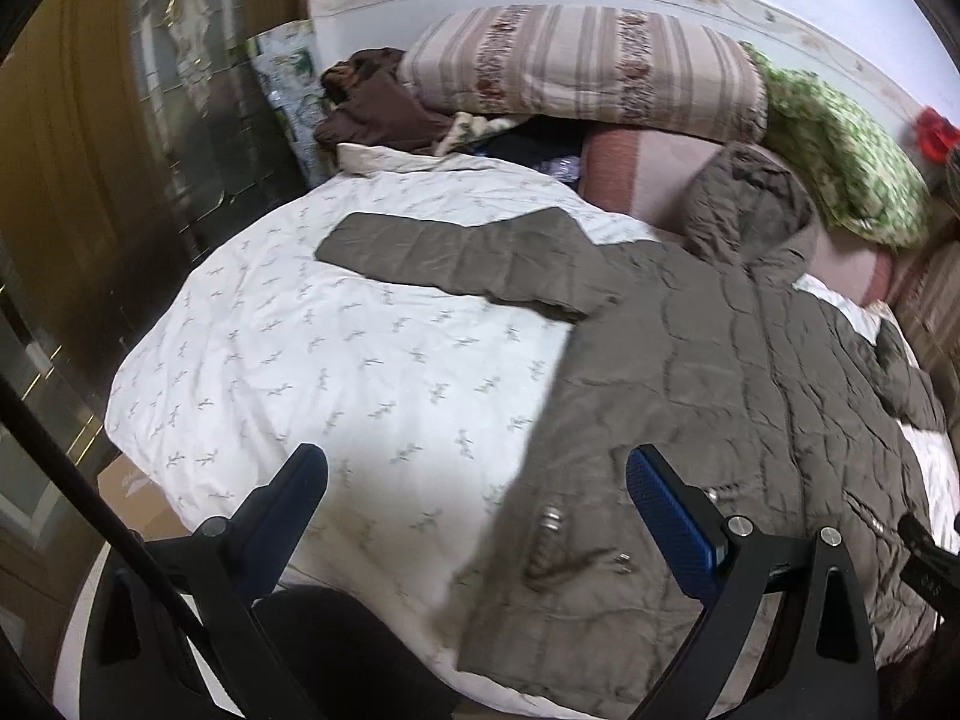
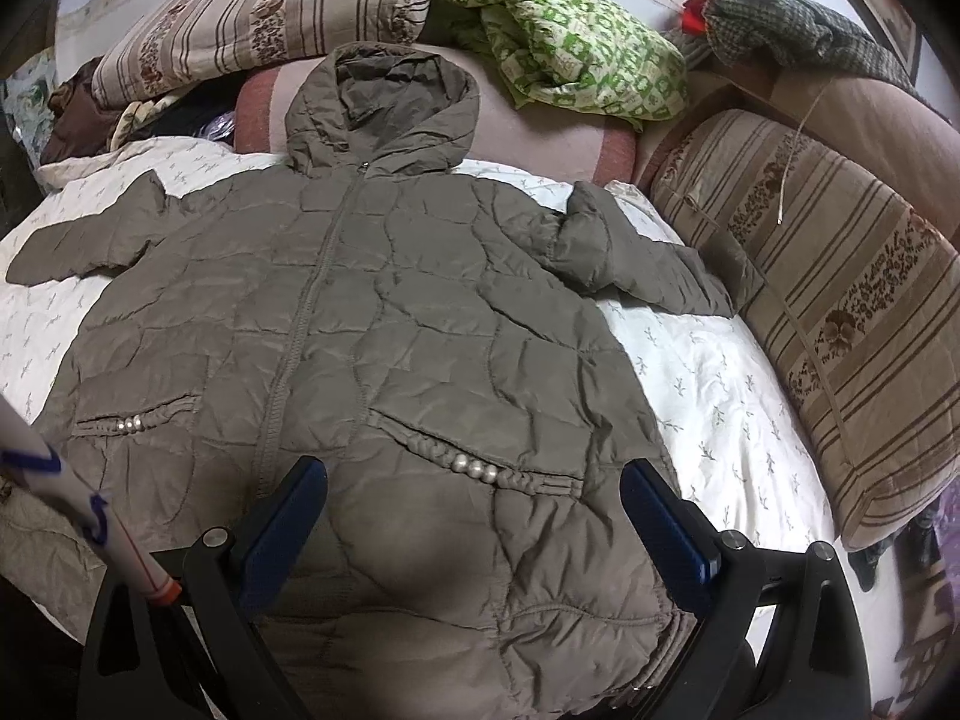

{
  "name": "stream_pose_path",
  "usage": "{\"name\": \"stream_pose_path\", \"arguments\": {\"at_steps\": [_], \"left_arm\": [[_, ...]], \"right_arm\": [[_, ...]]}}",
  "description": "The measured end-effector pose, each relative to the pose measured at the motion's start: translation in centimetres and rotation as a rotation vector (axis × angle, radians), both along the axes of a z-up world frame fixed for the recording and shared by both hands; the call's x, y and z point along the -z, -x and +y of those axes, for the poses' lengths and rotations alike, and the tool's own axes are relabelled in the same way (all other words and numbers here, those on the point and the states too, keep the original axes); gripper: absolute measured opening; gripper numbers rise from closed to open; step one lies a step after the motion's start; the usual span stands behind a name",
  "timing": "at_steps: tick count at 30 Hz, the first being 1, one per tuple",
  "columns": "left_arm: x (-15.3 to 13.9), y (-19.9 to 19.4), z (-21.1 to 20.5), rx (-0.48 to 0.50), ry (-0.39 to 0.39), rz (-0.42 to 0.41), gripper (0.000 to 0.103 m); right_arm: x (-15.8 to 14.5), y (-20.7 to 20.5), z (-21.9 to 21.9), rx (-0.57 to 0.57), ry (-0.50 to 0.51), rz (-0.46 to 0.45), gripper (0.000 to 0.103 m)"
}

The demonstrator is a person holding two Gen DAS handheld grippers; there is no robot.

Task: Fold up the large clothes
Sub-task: 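Move the left tool to the jacket sleeve beside the hood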

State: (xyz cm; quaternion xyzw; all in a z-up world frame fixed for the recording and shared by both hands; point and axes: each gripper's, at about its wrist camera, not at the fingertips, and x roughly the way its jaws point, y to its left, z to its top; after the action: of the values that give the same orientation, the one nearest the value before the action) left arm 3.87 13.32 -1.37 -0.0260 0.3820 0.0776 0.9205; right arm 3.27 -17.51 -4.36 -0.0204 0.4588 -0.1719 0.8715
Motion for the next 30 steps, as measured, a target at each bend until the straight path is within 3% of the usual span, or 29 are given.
{"name": "stream_pose_path", "arguments": {"at_steps": [16, 22, 30], "left_arm": [[1.7, -3.1, 8.8, -0.119, 0.0, 0.041, 0.1], [1.6, -5.0, 12.8, -0.219, -0.019, 0.038, 0.1], [2.0, -9.4, 16.6, -0.263, 0.038, 0.039, 0.1]], "right_arm": [[0.7, -2.5, 5.7, -0.097, 0.065, 0.049, 0.1], [1.7, -3.5, 7.0, -0.117, 0.072, 0.077, 0.1], [3.6, -4.5, 8.7, -0.148, 0.078, 0.135, 0.1]]}}
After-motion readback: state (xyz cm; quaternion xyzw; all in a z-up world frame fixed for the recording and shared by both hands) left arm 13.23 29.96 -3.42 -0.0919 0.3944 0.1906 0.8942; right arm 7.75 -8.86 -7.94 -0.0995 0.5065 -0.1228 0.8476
